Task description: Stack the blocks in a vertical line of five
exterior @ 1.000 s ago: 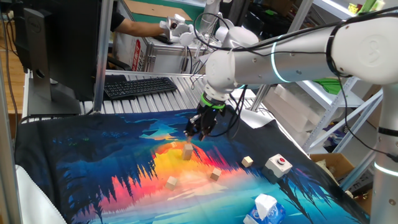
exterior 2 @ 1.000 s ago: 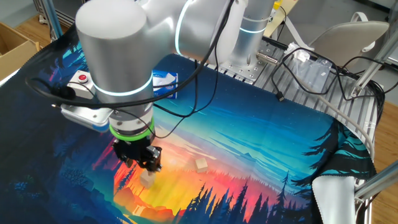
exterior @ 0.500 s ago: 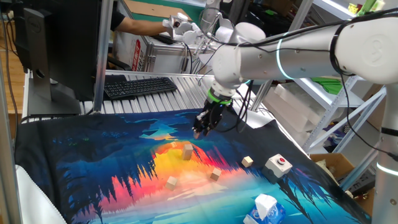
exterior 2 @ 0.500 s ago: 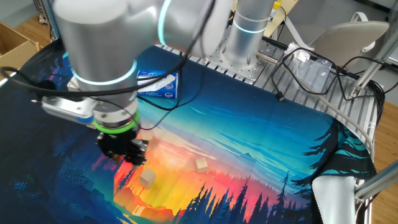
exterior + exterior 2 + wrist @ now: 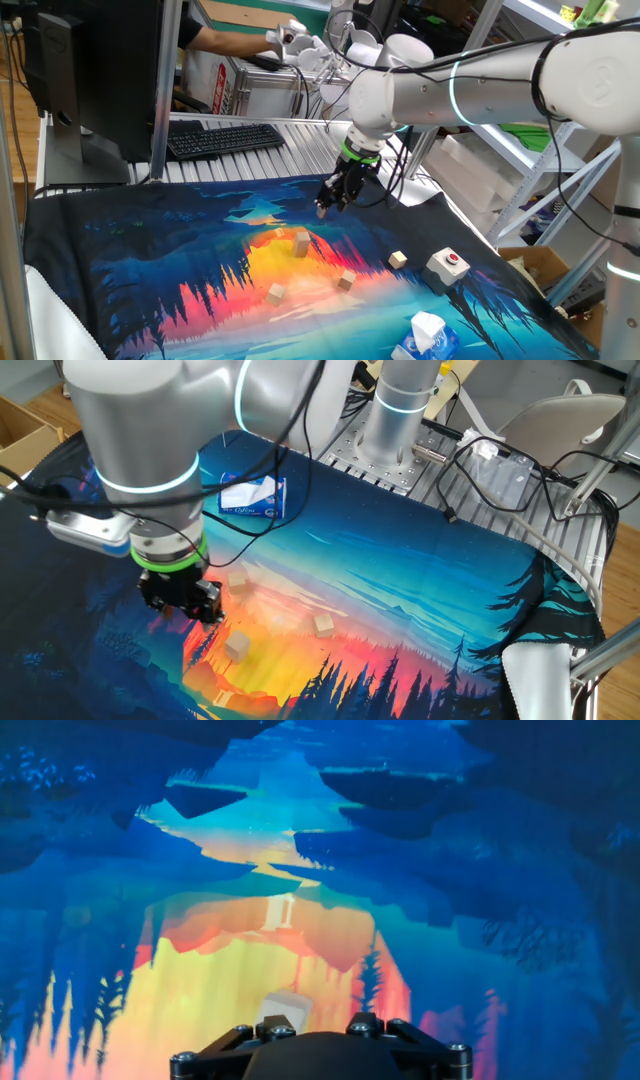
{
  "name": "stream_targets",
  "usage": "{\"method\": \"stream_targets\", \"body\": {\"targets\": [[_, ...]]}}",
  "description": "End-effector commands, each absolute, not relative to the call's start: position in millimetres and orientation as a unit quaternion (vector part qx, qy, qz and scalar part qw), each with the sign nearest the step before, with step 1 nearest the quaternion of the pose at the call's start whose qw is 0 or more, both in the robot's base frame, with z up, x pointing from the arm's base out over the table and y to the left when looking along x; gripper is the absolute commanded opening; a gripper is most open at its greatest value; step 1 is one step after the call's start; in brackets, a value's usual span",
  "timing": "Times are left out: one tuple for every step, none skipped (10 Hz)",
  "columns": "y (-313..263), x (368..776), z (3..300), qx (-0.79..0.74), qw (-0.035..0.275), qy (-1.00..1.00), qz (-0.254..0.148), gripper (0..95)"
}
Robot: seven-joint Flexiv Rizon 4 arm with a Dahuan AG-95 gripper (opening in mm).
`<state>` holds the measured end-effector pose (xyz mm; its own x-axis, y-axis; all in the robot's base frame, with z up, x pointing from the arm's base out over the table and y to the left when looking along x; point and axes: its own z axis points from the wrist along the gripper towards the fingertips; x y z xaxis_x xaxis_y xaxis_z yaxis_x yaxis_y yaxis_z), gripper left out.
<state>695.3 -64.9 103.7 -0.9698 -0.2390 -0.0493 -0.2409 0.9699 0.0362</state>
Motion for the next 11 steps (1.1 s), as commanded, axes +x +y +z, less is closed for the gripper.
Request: {"method": "stream_targets", "body": {"targets": [[-70.4,699.4,107.2,-0.121,0.019,0.992,0.022,57.0],[-75.4,701.3,111.1,-0.121,0.016,0.992,0.023,57.0],[-77.4,702.7,110.9,-0.121,0.014,0.992,0.023,57.0],[-77.0,703.7,107.3,-0.121,0.016,0.992,0.022,57.0],[-76.5,704.8,102.9,-0.121,0.02,0.992,0.024,57.0],[-76.5,704.8,102.9,-0.121,0.028,0.992,0.023,57.0],[-76.5,704.8,102.9,-0.121,0.028,0.992,0.022,57.0],[-76.5,704.8,102.9,-0.121,0.028,0.992,0.022,57.0],[-76.5,704.8,102.9,-0.12,0.028,0.992,0.023,57.0],[-76.5,704.8,102.9,-0.12,0.027,0.992,0.025,57.0],[-76.5,704.8,102.9,-0.12,0.029,0.992,0.025,38.0]]}}
